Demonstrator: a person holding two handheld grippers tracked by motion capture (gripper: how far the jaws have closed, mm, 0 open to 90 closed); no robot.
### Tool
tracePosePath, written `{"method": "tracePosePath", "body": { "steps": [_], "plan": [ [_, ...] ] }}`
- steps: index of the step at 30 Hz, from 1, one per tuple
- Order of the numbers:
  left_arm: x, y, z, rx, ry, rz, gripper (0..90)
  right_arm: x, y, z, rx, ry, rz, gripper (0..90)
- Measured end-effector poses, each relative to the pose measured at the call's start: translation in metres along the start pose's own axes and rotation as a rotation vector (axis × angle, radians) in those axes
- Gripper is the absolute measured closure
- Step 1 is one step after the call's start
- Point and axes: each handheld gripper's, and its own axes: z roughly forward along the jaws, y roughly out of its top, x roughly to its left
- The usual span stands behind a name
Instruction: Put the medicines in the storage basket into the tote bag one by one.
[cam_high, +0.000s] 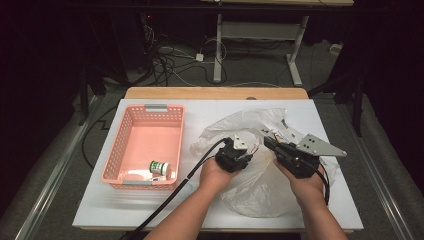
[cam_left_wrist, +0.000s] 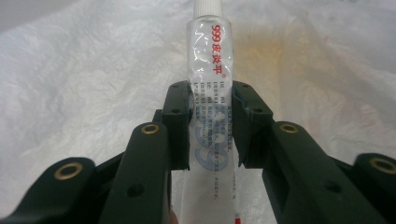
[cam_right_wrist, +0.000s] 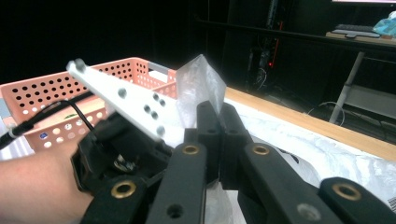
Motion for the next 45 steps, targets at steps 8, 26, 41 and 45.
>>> {"method": "tracePosePath", "body": {
  "steps": [8, 26, 41, 45],
  "plan": [
    [0.002, -0.002, 0.007, -0.019, -0.028, -0.038, 61.5, 0.000, -0.001, 0.000, 0.003, 0.001, 0.000, 90.0],
    [-0.007, -0.040, -0.049, -0.062, -0.182, -0.076, 37.0, 0.002, -0.002, -0.002, 0.012, 0.003, -0.007, 90.0],
    [0.000, -0.062, -0.116, -0.114, -0.130, -0.084, 12.9, 0.004, -0.001, -0.005, 0.007, -0.008, -0.011, 90.0],
    [0.002, -0.066, -0.130, -0.120, -0.118, -0.088, 4.2, 0.004, -0.001, -0.004, 0.009, -0.010, -0.014, 90.0]
  ]
}}
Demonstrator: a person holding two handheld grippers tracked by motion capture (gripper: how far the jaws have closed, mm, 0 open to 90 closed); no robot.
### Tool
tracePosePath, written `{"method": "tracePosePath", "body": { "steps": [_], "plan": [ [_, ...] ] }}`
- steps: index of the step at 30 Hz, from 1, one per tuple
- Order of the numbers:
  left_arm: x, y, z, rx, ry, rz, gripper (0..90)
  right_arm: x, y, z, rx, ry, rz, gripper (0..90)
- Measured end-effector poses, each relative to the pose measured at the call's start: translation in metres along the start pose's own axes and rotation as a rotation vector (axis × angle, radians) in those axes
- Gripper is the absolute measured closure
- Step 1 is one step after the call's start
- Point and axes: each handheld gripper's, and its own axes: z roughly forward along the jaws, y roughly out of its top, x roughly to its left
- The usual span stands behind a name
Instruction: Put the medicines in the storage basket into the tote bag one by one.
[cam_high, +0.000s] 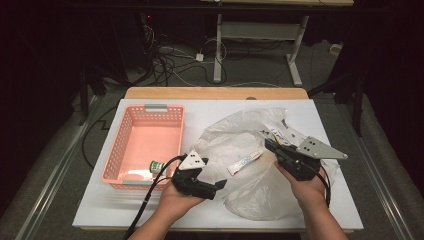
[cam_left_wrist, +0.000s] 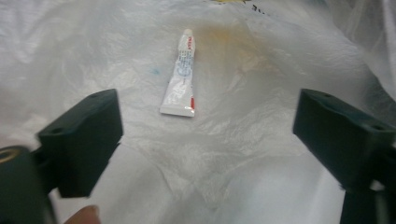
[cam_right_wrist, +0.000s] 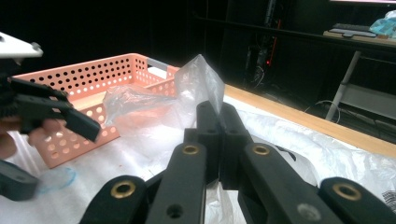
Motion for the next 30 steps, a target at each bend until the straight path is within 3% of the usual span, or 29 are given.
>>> {"method": "tracePosePath", "body": {
  "steps": [2, 7, 9, 15, 19, 22, 25, 30],
  "plan": [
    [0.000, -0.001, -0.006, 0.010, 0.023, 0.000, 0.0, 0.000, 0.000, 0.000, 0.000, -0.001, -0.001, 90.0],
    [0.004, -0.006, -0.025, 0.001, 0.058, -0.005, 0.0, -0.001, 0.001, -0.002, -0.002, -0.006, -0.003, 90.0],
    [0.006, -0.008, -0.032, 0.004, 0.091, 0.000, 0.0, -0.001, 0.001, -0.002, 0.000, -0.005, -0.004, 90.0],
    [0.022, -0.014, -0.051, -0.025, 0.135, -0.044, 0.0, -0.002, 0.000, -0.004, 0.002, -0.007, -0.001, 90.0],
    [0.035, -0.019, -0.064, -0.051, 0.198, -0.068, 0.0, -0.003, 0.000, -0.003, 0.006, -0.001, 0.000, 90.0],
    [0.044, -0.024, -0.072, -0.050, 0.228, -0.095, 0.0, -0.003, -0.001, -0.003, 0.008, -0.003, 0.000, 90.0],
    [0.051, -0.030, -0.078, -0.058, 0.232, -0.128, 0.0, -0.004, -0.001, -0.004, 0.006, -0.004, 0.003, 90.0],
    [0.058, -0.037, -0.084, -0.047, 0.271, -0.148, 0.0, -0.005, -0.002, -0.003, 0.013, -0.004, 0.005, 90.0]
  ]
}}
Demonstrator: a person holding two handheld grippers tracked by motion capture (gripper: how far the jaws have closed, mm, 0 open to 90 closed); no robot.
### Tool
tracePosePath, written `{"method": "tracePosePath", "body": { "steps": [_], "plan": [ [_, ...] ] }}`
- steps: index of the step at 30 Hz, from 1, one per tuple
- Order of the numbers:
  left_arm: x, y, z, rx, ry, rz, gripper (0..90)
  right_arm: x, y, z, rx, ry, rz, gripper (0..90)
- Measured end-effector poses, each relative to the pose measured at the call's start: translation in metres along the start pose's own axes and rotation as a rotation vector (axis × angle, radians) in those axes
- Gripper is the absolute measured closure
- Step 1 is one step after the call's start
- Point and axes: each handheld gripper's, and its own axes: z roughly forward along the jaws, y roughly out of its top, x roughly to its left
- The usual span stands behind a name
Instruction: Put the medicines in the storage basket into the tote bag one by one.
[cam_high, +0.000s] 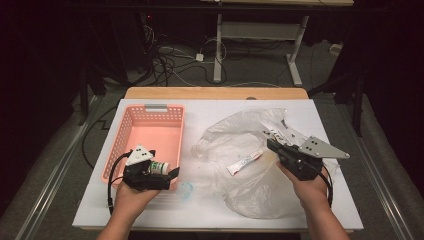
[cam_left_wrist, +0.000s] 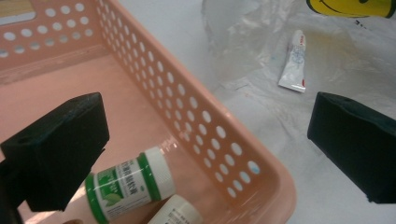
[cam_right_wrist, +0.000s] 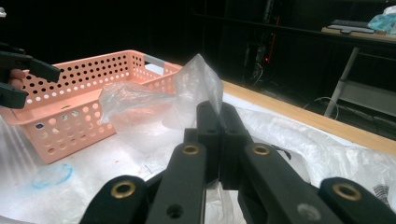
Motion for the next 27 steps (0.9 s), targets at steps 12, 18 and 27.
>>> {"method": "tracePosePath", "body": {
  "steps": [12, 18, 27],
  "plan": [
    [0.028, -0.008, -0.020, -0.024, 0.090, -0.060, 0.0, 0.000, 0.000, 0.000, -0.001, 0.000, 0.000, 90.0],
    [0.037, -0.015, -0.025, -0.016, 0.109, -0.091, 0.0, 0.000, 0.001, -0.002, -0.007, 0.000, -0.002, 90.0],
    [0.038, -0.015, -0.024, 0.000, 0.121, -0.091, 0.0, 0.001, 0.002, -0.003, -0.009, -0.005, -0.007, 90.0]
  ]
}}
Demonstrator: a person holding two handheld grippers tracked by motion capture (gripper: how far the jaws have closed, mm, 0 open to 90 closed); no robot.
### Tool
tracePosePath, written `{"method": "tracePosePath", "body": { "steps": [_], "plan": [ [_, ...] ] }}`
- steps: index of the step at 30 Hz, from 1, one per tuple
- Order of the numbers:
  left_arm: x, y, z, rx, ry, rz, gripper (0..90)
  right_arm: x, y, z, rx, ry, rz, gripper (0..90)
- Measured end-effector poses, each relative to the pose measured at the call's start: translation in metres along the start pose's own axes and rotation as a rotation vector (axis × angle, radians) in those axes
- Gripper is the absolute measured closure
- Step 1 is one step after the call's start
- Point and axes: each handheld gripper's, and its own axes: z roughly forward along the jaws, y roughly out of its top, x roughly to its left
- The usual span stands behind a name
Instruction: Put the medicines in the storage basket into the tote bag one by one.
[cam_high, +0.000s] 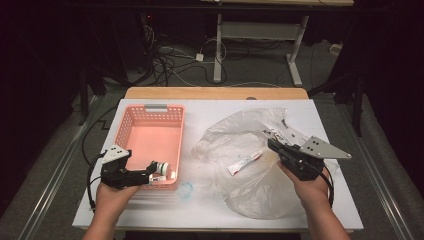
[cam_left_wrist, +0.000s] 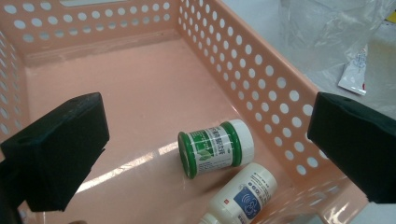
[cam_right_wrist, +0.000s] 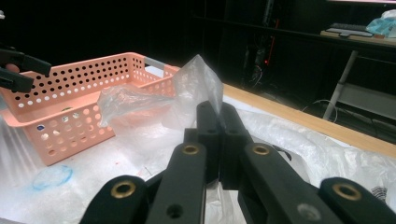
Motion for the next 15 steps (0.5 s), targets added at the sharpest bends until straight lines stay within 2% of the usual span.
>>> {"method": "tracePosePath", "body": {
  "steps": [5, 7, 15],
  "plan": [
    [-0.003, 0.002, 0.004, 0.010, -0.004, 0.001, 0.0, -0.001, 0.000, 0.000, 0.000, 0.003, 0.003, 90.0],
    [-0.004, 0.005, 0.007, 0.030, -0.009, -0.007, 0.0, -0.001, 0.000, 0.000, -0.001, 0.006, 0.005, 90.0],
    [-0.010, 0.024, 0.010, 0.128, -0.021, 0.020, 0.0, -0.005, 0.003, -0.006, -0.018, -0.008, 0.011, 90.0]
  ]
}}
